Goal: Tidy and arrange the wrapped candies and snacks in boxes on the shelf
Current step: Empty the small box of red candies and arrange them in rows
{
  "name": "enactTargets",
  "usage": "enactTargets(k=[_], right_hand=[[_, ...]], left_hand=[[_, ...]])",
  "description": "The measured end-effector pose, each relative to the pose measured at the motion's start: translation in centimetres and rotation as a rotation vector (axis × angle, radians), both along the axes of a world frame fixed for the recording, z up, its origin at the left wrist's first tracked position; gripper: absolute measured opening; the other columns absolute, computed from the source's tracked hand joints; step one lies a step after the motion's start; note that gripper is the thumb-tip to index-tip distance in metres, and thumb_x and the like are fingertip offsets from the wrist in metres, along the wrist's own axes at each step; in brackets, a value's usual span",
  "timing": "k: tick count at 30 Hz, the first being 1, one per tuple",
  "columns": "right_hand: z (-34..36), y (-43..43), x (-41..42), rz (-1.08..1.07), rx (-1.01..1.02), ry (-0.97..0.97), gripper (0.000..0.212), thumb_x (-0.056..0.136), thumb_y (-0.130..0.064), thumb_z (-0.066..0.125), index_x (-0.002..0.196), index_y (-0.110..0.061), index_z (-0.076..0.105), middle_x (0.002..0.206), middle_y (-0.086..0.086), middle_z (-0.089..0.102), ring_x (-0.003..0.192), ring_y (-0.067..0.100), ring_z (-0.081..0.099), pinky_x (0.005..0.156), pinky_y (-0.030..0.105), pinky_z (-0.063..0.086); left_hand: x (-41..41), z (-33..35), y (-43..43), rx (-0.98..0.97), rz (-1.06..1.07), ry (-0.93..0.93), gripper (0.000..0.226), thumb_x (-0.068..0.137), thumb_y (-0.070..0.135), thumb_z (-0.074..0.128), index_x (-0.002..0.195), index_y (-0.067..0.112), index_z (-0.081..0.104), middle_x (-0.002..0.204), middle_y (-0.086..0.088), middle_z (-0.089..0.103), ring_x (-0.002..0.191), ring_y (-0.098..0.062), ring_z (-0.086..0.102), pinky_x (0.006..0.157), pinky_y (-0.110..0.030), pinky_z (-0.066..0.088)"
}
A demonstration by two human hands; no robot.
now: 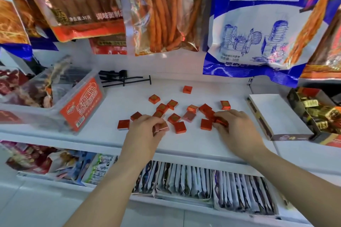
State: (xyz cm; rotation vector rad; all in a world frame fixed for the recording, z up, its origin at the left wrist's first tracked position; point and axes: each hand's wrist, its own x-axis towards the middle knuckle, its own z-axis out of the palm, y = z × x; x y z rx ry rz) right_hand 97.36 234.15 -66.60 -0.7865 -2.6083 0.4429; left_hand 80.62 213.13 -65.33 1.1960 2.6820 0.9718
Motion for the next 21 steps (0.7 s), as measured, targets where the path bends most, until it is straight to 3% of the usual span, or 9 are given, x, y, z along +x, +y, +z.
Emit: enactTargets(k=[4,8,12,16,21], right_hand=[[1.0,0.1,-0.9,-0.007,-0.019,0.129,0.029,0.090,-0.015,0.070,0.119,-0.016,0.070,0.113,0.006,0.069,0.104,0.028,0.060,0.090,0.032,0.046],[0.5,-0.3,-2.6,0.077,-0.027,0.092,0.027,0.093,-0.019,0.064,0.120,-0.023,0.069,0.114,0.000,0.066,0.108,0.025,0.055,0.096,0.029,0.039],[0.0,-0.6,-2.4,0.089,-0.067,-0.001,0.034,0.096,-0.037,0.056,0.128,-0.027,0.059,0.126,-0.002,0.053,0.121,0.025,0.043,0.103,0.030,0.032],[0.1,-0.7,-2.0,0.150,0.002,-0.109,0.052,0.088,-0.057,0.059,0.133,-0.032,0.051,0.136,-0.002,0.044,0.125,0.025,0.037,0.107,0.037,0.034],[-0.1,-0.8,-1.5,0.156,0.083,-0.138,0.047,0.085,-0.065,0.045,0.116,-0.031,0.057,0.119,-0.004,0.048,0.111,0.027,0.044,0.096,0.039,0.043]], left_hand=[[0.1,0.5,0.2,0.101,0.002,0.004,0.025,0.086,0.020,0.074,0.110,0.028,0.070,0.099,0.011,0.061,0.088,-0.008,0.058,0.084,-0.030,0.052],[1.4,1.2,2.0,0.125,-0.070,0.000,0.041,0.093,0.015,0.066,0.131,0.030,0.061,0.115,0.010,0.053,0.096,-0.003,0.052,0.092,-0.015,0.042],[2.7,0.5,4.1,-0.032,-0.144,0.014,0.036,0.099,0.020,0.055,0.132,0.035,0.058,0.120,0.006,0.045,0.109,-0.013,0.054,0.098,-0.029,0.048],[2.7,0.5,4.6,-0.120,-0.139,0.052,0.041,0.087,0.042,0.069,0.125,0.034,0.055,0.124,0.009,0.044,0.110,-0.014,0.050,0.093,-0.031,0.048],[2.7,0.7,4.3,-0.073,-0.163,0.056,0.024,0.087,0.029,0.072,0.107,0.028,0.060,0.114,0.011,0.050,0.101,-0.011,0.055,0.085,-0.027,0.047]])
